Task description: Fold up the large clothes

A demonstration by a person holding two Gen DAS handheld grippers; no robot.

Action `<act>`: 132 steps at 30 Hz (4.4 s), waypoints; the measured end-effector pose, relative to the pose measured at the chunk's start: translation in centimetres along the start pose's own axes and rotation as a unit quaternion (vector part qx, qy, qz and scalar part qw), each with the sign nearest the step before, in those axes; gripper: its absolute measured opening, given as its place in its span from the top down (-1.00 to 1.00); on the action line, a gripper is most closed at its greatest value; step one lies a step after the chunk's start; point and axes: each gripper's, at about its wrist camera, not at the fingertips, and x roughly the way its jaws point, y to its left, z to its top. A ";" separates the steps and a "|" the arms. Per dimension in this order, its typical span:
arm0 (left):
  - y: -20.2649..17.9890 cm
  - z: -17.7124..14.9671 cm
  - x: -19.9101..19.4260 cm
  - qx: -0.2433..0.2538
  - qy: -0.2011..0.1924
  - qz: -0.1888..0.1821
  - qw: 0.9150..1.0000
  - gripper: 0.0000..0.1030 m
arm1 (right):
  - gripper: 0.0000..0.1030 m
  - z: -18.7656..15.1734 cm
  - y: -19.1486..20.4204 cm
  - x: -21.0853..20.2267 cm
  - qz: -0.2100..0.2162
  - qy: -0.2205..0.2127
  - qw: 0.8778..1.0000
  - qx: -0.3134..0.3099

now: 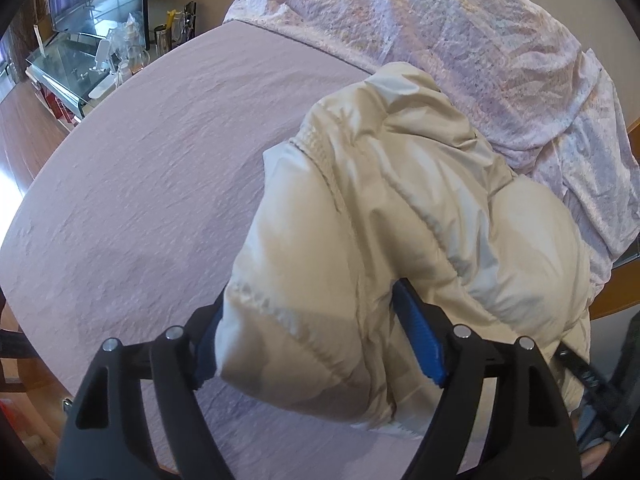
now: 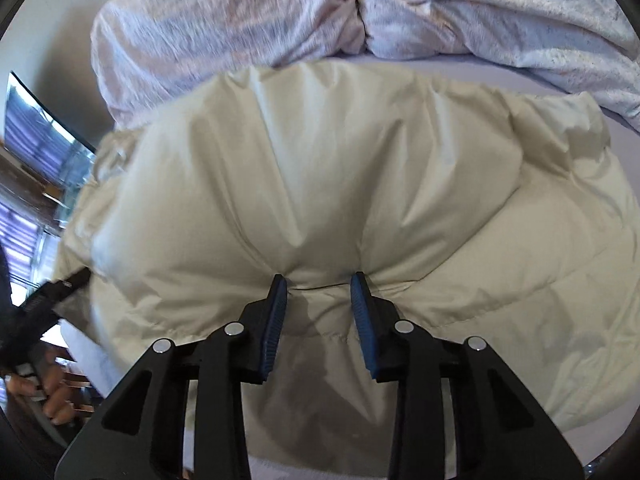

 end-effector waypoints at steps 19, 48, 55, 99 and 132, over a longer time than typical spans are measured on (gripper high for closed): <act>-0.3 1.1 0.1 -0.039 -0.014 -0.078 0.996 0.47 | 0.31 -1.3 -0.6 1.8 0.012 -0.027 1.000 0.001; -20.1 -1.9 -11.3 0.135 -0.095 -0.242 0.956 0.55 | 0.31 -1.9 -4.8 -0.9 0.056 -0.030 0.998 0.030; -25.5 -4.7 -11.0 0.172 -0.078 -0.269 0.945 0.55 | 0.31 -2.8 -8.1 -4.0 0.051 -0.050 0.997 0.034; -46.2 -16.3 -4.0 0.330 0.065 -0.284 0.898 -0.28 | 0.29 -9.7 -26.8 -11.9 -0.057 -0.096 0.979 0.170; -36.1 -8.7 -2.6 0.271 -0.013 -0.155 0.950 -0.40 | 0.28 -9.6 -27.0 -11.0 -0.059 -0.082 0.981 0.168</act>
